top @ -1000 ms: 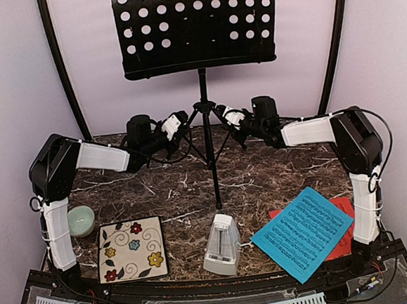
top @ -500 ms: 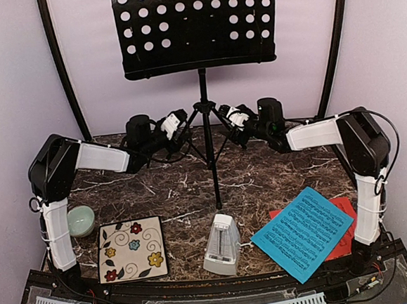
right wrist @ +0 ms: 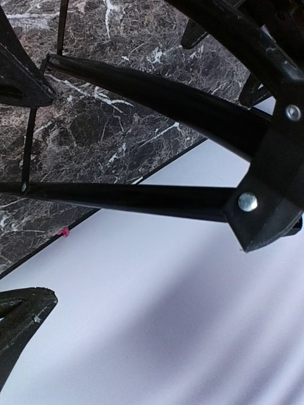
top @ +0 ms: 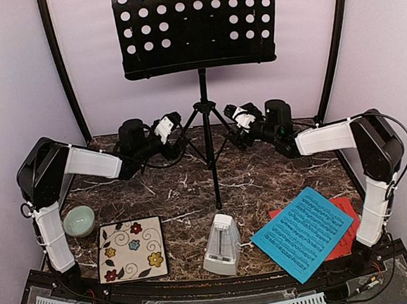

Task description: Set up the instrument practice props

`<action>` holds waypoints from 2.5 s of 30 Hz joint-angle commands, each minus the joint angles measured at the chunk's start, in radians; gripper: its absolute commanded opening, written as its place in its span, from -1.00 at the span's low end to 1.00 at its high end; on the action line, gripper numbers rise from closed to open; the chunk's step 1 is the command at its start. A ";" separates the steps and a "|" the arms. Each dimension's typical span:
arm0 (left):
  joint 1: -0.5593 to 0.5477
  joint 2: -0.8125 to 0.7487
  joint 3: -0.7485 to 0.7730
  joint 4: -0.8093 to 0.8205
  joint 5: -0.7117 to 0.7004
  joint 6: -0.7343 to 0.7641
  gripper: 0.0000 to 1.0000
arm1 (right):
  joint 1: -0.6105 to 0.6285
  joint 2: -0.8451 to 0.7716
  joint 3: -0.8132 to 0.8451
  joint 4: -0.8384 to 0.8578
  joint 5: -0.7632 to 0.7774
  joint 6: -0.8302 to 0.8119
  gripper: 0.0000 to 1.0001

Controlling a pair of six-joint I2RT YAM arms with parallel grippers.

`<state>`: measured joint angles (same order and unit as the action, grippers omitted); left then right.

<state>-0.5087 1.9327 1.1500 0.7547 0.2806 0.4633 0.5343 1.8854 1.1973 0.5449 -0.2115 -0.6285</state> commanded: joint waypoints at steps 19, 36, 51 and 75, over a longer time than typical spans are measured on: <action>-0.002 -0.154 -0.136 0.044 -0.031 -0.138 0.75 | 0.042 -0.156 -0.171 0.053 0.041 0.084 1.00; -0.004 -0.220 -0.177 -0.007 -0.101 -0.272 0.75 | 0.045 -0.239 -0.261 0.060 0.067 0.201 1.00; -0.003 -0.325 -0.232 -0.149 -0.113 -0.463 0.74 | 0.044 -0.393 -0.317 -0.114 0.142 0.476 0.99; -0.156 -0.490 -0.369 -0.272 -0.001 -0.587 0.66 | -0.013 -0.579 -0.360 -1.139 0.446 1.483 1.00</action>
<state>-0.6552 1.4803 0.8024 0.4568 0.2760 -0.1081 0.5518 1.2957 0.9272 -0.4397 0.1410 0.6270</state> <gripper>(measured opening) 0.836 0.999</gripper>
